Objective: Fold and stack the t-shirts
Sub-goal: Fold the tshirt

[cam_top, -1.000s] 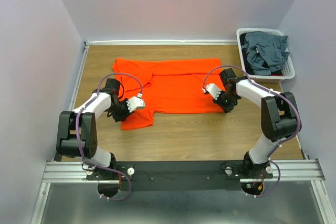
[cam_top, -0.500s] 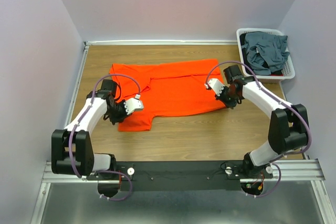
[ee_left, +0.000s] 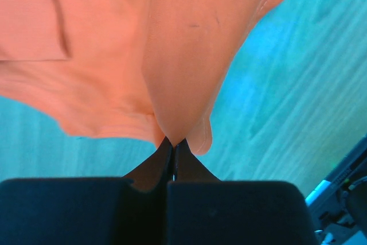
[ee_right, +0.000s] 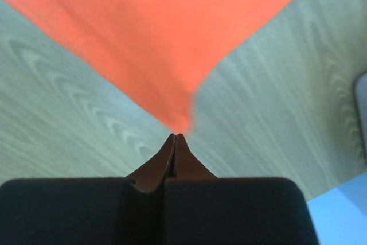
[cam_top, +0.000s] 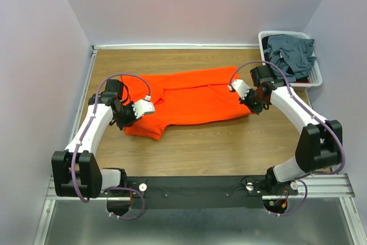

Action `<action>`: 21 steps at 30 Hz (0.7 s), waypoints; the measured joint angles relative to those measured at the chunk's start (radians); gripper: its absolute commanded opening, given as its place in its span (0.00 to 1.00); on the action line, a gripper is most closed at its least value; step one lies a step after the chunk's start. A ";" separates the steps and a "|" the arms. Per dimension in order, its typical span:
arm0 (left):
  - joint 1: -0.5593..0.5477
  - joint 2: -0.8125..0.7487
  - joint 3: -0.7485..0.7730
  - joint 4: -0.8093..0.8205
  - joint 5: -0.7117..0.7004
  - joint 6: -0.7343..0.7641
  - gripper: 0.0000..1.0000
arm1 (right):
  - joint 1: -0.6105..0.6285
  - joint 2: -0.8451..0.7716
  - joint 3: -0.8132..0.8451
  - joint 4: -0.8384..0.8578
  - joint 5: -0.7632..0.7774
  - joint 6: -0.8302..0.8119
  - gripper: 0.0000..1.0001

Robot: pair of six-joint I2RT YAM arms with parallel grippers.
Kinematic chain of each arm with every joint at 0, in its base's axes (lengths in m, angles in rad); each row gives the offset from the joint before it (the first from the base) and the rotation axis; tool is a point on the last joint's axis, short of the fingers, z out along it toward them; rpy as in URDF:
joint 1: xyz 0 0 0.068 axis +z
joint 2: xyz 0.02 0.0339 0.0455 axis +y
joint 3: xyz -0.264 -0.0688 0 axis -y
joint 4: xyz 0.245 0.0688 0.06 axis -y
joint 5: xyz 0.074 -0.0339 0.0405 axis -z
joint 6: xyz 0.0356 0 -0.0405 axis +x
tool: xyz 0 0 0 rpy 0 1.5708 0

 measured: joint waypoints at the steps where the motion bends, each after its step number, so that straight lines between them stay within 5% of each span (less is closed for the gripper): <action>1: 0.003 0.008 0.013 0.002 0.000 0.000 0.00 | -0.004 0.016 0.023 -0.006 0.000 0.000 0.01; 13: 0.043 0.239 0.204 0.055 -0.002 -0.003 0.00 | -0.018 0.231 0.245 -0.018 -0.002 -0.027 0.02; 18: 0.043 0.274 0.210 0.060 0.000 -0.002 0.00 | -0.024 0.242 0.243 -0.061 -0.034 -0.059 0.30; 21: 0.043 0.273 0.204 0.061 0.002 -0.002 0.00 | -0.024 0.219 0.155 -0.078 -0.043 -0.080 0.37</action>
